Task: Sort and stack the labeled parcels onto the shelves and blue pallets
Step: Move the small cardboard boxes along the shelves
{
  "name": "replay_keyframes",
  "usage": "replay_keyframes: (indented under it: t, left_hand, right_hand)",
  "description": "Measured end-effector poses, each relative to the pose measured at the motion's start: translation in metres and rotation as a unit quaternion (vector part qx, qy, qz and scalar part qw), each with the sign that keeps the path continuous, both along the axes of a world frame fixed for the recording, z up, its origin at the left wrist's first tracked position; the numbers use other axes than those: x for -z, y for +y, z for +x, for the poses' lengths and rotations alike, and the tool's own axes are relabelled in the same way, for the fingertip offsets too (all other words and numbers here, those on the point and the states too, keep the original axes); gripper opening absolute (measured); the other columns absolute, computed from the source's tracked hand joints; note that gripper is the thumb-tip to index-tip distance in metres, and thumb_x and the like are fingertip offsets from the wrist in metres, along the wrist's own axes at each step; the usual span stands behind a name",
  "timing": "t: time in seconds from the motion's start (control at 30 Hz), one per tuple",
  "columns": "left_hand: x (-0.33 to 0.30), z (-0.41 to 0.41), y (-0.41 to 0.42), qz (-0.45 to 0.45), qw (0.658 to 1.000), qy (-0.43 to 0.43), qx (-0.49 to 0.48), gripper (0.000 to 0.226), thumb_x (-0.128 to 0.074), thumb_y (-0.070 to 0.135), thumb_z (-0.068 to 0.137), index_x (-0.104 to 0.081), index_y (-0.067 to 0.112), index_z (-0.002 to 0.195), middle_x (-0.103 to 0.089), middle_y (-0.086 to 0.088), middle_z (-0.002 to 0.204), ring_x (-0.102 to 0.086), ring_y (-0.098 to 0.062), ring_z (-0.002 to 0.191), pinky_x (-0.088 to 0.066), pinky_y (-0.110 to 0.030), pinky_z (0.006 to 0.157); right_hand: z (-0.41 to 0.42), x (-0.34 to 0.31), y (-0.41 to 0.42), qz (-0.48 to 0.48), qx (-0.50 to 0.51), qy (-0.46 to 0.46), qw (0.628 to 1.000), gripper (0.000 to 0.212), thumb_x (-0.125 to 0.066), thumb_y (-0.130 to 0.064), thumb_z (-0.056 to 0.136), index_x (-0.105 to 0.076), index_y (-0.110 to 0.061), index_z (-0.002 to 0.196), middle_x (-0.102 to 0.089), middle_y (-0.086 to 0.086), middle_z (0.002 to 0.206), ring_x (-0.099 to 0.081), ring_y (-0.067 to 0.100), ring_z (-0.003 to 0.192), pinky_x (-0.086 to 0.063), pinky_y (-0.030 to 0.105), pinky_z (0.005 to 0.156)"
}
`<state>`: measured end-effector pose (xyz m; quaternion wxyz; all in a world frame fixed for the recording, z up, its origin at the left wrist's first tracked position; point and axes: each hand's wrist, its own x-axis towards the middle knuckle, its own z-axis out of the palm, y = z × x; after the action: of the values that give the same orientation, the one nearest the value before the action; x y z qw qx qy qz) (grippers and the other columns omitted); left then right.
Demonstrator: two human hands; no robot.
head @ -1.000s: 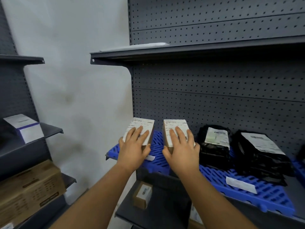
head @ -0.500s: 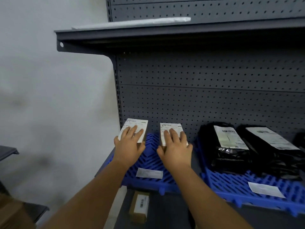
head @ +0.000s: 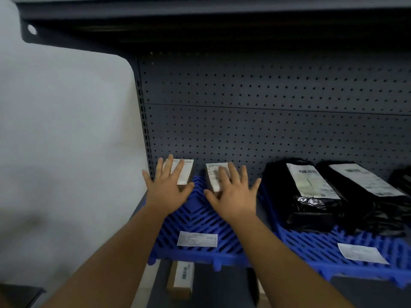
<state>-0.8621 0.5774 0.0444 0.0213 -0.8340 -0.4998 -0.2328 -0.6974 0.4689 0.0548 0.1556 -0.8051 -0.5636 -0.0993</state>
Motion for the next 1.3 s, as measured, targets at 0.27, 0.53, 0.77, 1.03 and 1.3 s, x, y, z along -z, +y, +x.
replay_keyframes:
  t: [0.27, 0.53, 0.77, 1.03, 1.3]
  left_hand:
    - [-0.007, -0.009, -0.054, 0.085, 0.995, -0.016, 0.051, 0.076, -0.020, 0.071, 0.084, -0.024, 0.035, 0.151, -0.013, 0.006, 0.161, -0.002, -0.016, 0.149, 0.008, -0.056, 0.114]
    - [0.013, -0.018, -0.163, 0.079, 0.996, -0.022, 0.034, 0.073, -0.025, 0.071, 0.085, -0.030, 0.035, 0.149, -0.023, 0.001, 0.159, -0.013, -0.021, 0.148, 0.002, -0.057, 0.115]
    - [0.053, -0.022, -0.271, 0.041, 0.999, 0.013, 0.011, 0.074, -0.022, 0.072, 0.085, -0.023, 0.036, 0.151, -0.015, 0.005, 0.161, -0.008, -0.019, 0.149, 0.003, -0.058, 0.116]
    - [0.096, -0.017, -0.331, -0.011, 0.999, 0.019, 0.027, 0.071, -0.023, 0.070, 0.087, -0.021, 0.038, 0.151, -0.016, 0.006, 0.161, -0.010, -0.018, 0.148, 0.000, -0.054, 0.116]
    - [0.157, -0.013, -0.319, -0.067, 0.995, 0.017, 0.073, 0.066, -0.030, 0.067, 0.089, -0.013, 0.042, 0.148, -0.022, 0.002, 0.159, -0.018, -0.023, 0.147, -0.004, -0.055, 0.114]
  right_hand:
    - [0.006, -0.005, -0.036, 0.106, -0.053, -0.016, 0.993, 0.074, -0.031, -0.071, 0.086, -0.033, -0.029, 0.147, -0.023, -0.001, 0.158, -0.010, 0.027, 0.147, -0.007, 0.060, 0.116]
    - [0.002, 0.021, -0.136, 0.126, -0.147, -0.012, 0.981, 0.066, -0.043, -0.064, 0.085, -0.046, -0.026, 0.138, -0.038, 0.004, 0.150, -0.026, 0.031, 0.142, -0.021, 0.057, 0.114]
    - [0.006, 0.061, -0.218, 0.037, -0.194, 0.004, 0.980, 0.076, -0.029, -0.069, 0.085, -0.028, -0.031, 0.150, -0.021, 0.000, 0.159, -0.010, 0.026, 0.148, -0.011, 0.054, 0.118]
    - [0.003, 0.101, -0.275, 0.005, -0.221, 0.038, 0.975, 0.078, -0.019, -0.068, 0.082, -0.033, -0.030, 0.149, -0.025, -0.002, 0.158, -0.016, 0.025, 0.147, -0.014, 0.050, 0.118]
    - [0.014, 0.158, -0.283, -0.058, -0.161, 0.069, 0.983, 0.076, -0.025, -0.069, 0.084, -0.030, -0.031, 0.149, -0.025, -0.002, 0.158, -0.015, 0.026, 0.147, -0.016, 0.049, 0.117]
